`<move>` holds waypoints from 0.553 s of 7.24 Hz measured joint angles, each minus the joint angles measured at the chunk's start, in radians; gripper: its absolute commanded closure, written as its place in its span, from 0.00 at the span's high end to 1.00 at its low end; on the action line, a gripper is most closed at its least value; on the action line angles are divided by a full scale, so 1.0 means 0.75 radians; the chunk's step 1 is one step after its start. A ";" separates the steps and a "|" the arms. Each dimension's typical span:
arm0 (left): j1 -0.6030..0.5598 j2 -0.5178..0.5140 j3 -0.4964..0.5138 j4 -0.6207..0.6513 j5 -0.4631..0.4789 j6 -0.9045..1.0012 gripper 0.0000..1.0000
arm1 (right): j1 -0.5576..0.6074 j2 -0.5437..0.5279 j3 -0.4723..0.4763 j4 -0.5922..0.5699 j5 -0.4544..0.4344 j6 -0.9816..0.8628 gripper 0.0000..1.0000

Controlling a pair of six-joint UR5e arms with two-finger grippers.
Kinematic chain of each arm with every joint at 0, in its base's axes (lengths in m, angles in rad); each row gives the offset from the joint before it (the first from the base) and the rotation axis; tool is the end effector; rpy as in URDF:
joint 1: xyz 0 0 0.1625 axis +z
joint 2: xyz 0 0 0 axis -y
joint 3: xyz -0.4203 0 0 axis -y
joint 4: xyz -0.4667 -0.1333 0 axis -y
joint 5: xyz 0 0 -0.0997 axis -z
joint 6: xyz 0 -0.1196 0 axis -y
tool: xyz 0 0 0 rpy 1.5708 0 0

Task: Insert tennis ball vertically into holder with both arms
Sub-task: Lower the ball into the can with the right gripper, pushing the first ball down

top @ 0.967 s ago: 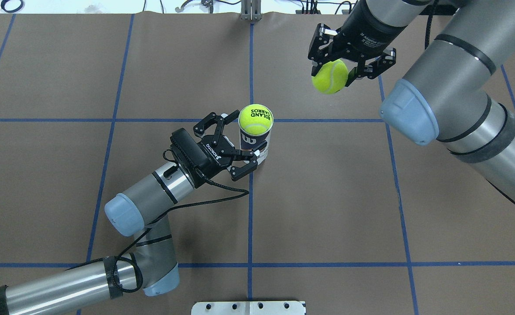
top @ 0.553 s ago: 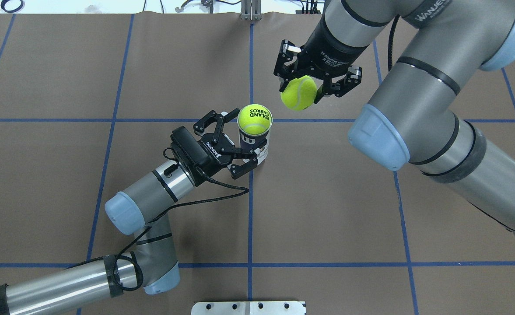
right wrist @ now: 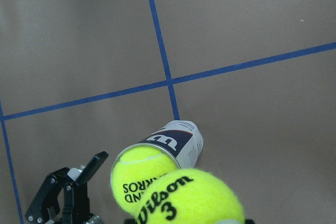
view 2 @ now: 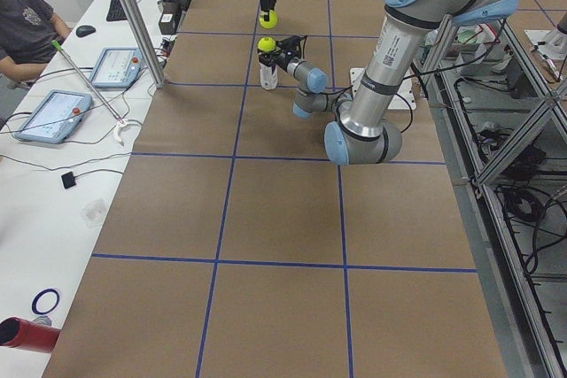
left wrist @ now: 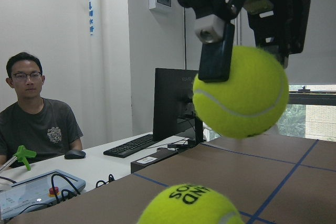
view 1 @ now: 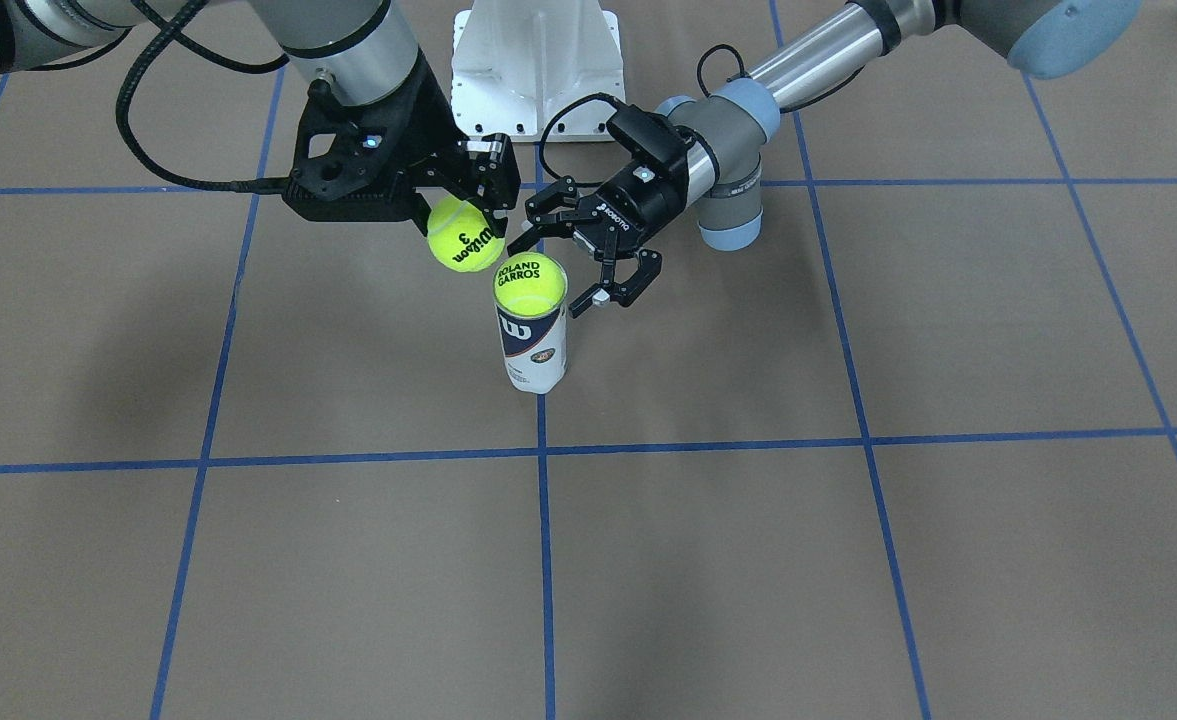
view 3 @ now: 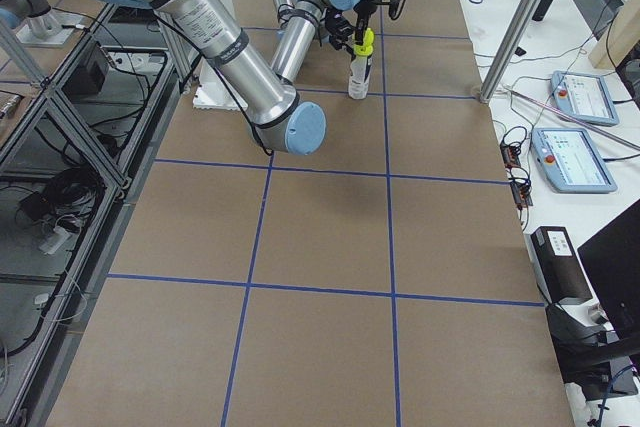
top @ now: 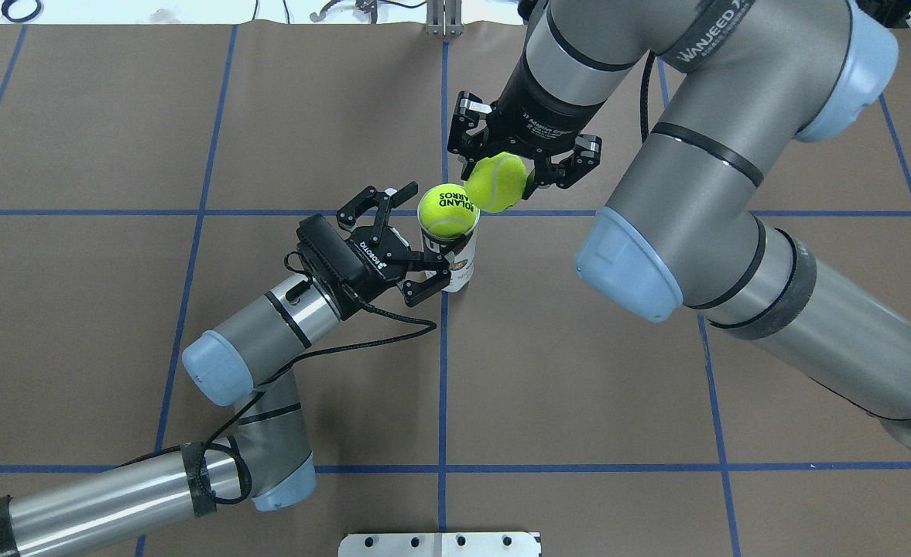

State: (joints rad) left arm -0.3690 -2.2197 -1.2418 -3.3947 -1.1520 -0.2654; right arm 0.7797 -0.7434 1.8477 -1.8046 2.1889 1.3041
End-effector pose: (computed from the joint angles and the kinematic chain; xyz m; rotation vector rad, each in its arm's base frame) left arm 0.6197 -0.4347 0.2076 1.7040 1.2122 0.1168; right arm -0.4230 -0.5082 0.0167 -0.0800 -1.0166 0.1990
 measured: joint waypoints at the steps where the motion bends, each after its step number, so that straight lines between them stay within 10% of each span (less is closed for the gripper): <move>1: -0.001 0.000 0.006 0.000 0.000 0.000 0.99 | -0.006 0.014 -0.013 0.001 -0.001 0.004 0.00; 4: 0.000 -0.003 0.016 0.000 -0.002 0.000 0.99 | -0.015 0.080 -0.129 0.075 -0.002 0.044 0.00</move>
State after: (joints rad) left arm -0.3693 -2.2216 -1.2296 -3.3947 -1.1533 -0.2654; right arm 0.7682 -0.6832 1.7511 -1.7482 2.1871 1.3370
